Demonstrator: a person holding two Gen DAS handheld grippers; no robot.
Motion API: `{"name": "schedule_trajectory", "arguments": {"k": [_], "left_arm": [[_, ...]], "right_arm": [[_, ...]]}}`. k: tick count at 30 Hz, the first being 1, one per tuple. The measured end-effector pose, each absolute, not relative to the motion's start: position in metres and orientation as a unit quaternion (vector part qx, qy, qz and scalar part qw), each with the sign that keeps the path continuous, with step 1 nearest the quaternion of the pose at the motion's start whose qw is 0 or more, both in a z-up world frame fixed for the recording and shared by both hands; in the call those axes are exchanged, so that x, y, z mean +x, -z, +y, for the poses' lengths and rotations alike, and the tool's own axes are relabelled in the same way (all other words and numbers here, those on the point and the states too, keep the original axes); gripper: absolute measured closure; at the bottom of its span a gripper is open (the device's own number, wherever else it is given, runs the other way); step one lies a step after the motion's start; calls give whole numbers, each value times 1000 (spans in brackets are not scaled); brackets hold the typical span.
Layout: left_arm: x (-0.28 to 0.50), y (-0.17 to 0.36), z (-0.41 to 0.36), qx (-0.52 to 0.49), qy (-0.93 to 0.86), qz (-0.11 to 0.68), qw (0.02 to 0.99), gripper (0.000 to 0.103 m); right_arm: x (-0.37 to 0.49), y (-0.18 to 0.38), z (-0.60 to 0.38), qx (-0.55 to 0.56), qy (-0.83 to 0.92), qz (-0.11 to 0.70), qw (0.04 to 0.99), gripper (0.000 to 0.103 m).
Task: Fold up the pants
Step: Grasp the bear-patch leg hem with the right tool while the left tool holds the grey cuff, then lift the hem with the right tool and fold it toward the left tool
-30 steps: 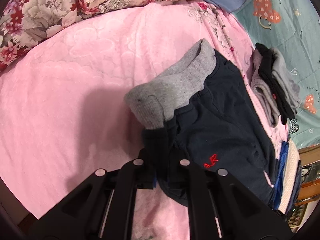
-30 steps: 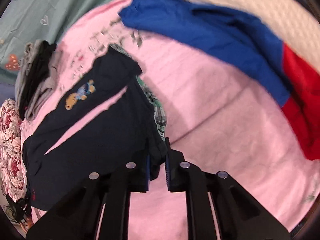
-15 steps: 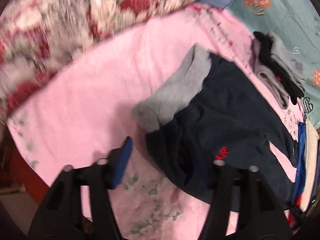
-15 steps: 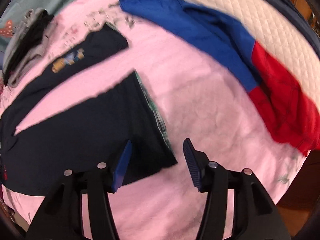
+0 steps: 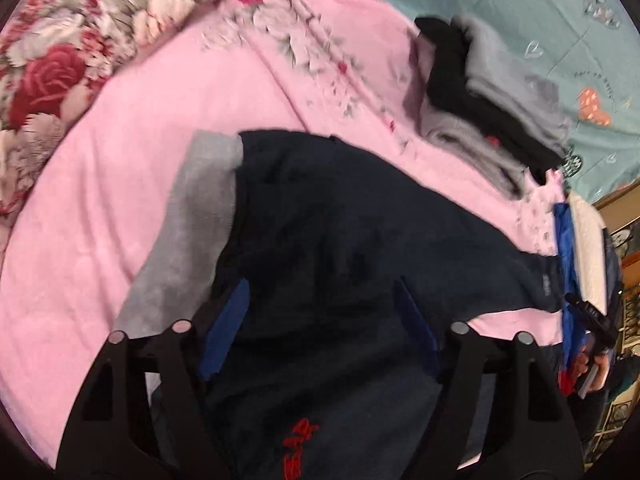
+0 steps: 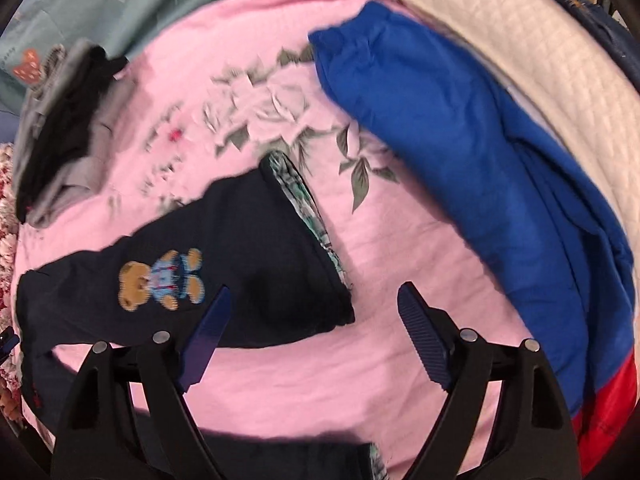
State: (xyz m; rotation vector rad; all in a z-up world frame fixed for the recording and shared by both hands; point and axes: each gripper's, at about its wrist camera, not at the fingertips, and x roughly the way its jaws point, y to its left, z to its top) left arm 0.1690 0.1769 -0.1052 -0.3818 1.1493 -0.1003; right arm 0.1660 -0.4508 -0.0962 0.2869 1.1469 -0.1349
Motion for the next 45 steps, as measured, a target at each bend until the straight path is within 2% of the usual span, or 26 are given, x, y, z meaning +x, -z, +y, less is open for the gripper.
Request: {"name": "schedule_trajectory", "arguments": {"k": [1, 3, 5, 8, 13, 16, 17, 19, 23, 26, 27, 33, 41, 43, 44, 45], "left_arm": [[173, 112, 175, -175, 47, 547, 817, 40], [179, 126, 171, -177, 50, 561, 807, 51], [180, 131, 170, -175, 41, 557, 811, 51], [184, 129, 166, -150, 31, 554, 818, 52], [176, 128, 165, -132, 34, 558, 818, 53], [172, 130, 166, -123, 41, 552, 824, 53], [173, 131, 165, -118, 41, 552, 824, 52], [175, 131, 161, -108, 40, 553, 825, 51], [174, 114, 165, -113, 60, 566, 814, 48], [170, 83, 185, -98, 45, 533, 839, 19], [175, 74, 191, -88, 41, 525, 846, 16], [248, 69, 196, 0, 86, 518, 851, 16], [303, 128, 189, 23, 153, 574, 805, 18], [285, 128, 180, 51, 173, 542, 821, 26], [276, 128, 177, 64, 187, 529, 825, 44], [268, 127, 175, 65, 203, 520, 827, 68]], "right_arm": [[169, 102, -451, 131, 66, 546, 825, 22], [168, 110, -452, 143, 54, 551, 820, 54], [169, 112, -448, 136, 47, 552, 822, 91], [165, 105, -453, 150, 62, 544, 823, 92], [152, 91, -464, 157, 95, 536, 824, 93], [153, 115, -454, 141, 105, 557, 812, 90], [155, 117, -450, 124, 121, 554, 814, 71], [157, 113, -447, 91, 164, 551, 813, 40], [132, 83, -438, 125, 126, 529, 830, 40], [98, 52, -417, 127, 84, 491, 858, 39], [91, 46, -410, 129, 71, 487, 861, 37], [44, 32, -372, 134, 30, 485, 864, 35], [37, 19, -347, 104, 53, 493, 862, 35], [43, 14, -337, 100, 47, 492, 864, 35], [51, 13, -328, 97, 38, 492, 864, 35], [60, 11, -317, 93, 25, 492, 865, 35]]}}
